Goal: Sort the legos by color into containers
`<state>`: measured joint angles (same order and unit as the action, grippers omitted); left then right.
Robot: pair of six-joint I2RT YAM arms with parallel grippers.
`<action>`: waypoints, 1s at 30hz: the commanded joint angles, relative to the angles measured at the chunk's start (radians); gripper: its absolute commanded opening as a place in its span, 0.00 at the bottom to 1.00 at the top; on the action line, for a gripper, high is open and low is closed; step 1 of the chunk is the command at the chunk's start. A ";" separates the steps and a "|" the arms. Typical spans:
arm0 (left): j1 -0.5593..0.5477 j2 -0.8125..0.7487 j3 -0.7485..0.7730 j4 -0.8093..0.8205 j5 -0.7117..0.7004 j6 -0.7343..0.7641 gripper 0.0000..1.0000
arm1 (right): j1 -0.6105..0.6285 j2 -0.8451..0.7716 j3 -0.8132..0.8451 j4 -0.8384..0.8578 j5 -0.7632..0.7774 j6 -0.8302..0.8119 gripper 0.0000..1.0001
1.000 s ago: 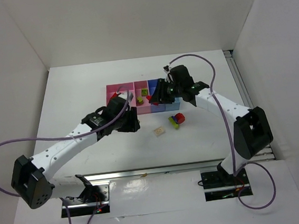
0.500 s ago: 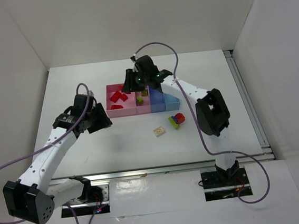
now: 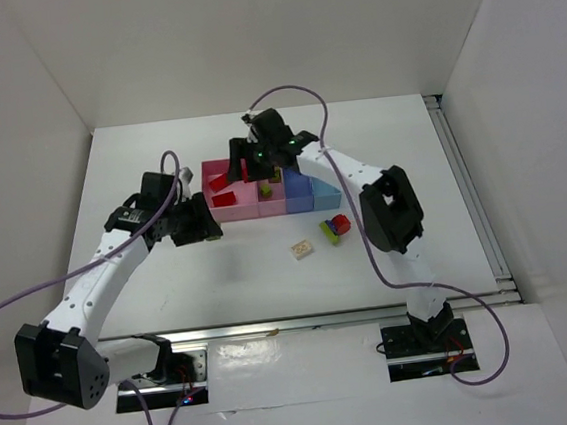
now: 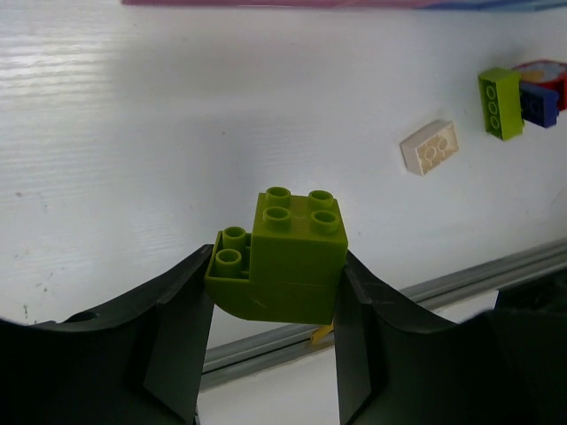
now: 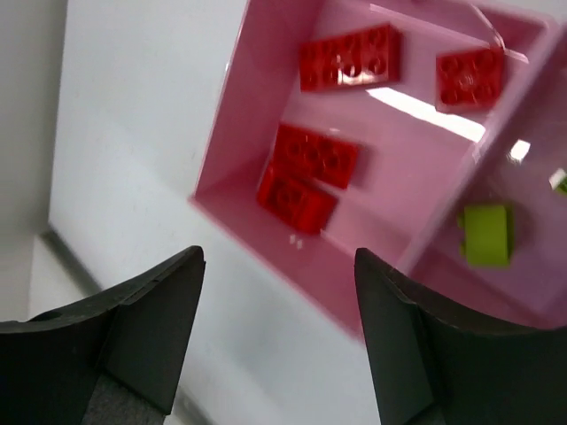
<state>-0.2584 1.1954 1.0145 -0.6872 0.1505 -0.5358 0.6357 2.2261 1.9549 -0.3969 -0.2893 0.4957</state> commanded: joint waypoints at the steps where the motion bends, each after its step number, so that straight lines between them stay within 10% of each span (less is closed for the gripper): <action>1: 0.004 0.023 0.038 0.080 0.133 0.094 0.01 | -0.060 -0.212 -0.109 0.018 -0.121 -0.037 0.75; 9: -0.093 0.130 0.134 0.163 0.213 0.183 0.00 | -0.088 -0.425 -0.468 0.123 -0.473 0.026 0.83; 19: -0.147 0.190 0.196 0.163 0.242 0.249 0.00 | -0.076 -0.437 -0.542 0.168 -0.608 0.078 0.85; 30: -0.176 0.219 0.196 0.163 0.166 0.281 0.00 | -0.076 -0.436 -0.599 0.280 -0.705 0.139 0.67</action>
<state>-0.4301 1.3956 1.1679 -0.5747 0.3412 -0.2821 0.5491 1.8183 1.3552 -0.1886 -0.9031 0.6117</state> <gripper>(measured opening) 0.602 0.702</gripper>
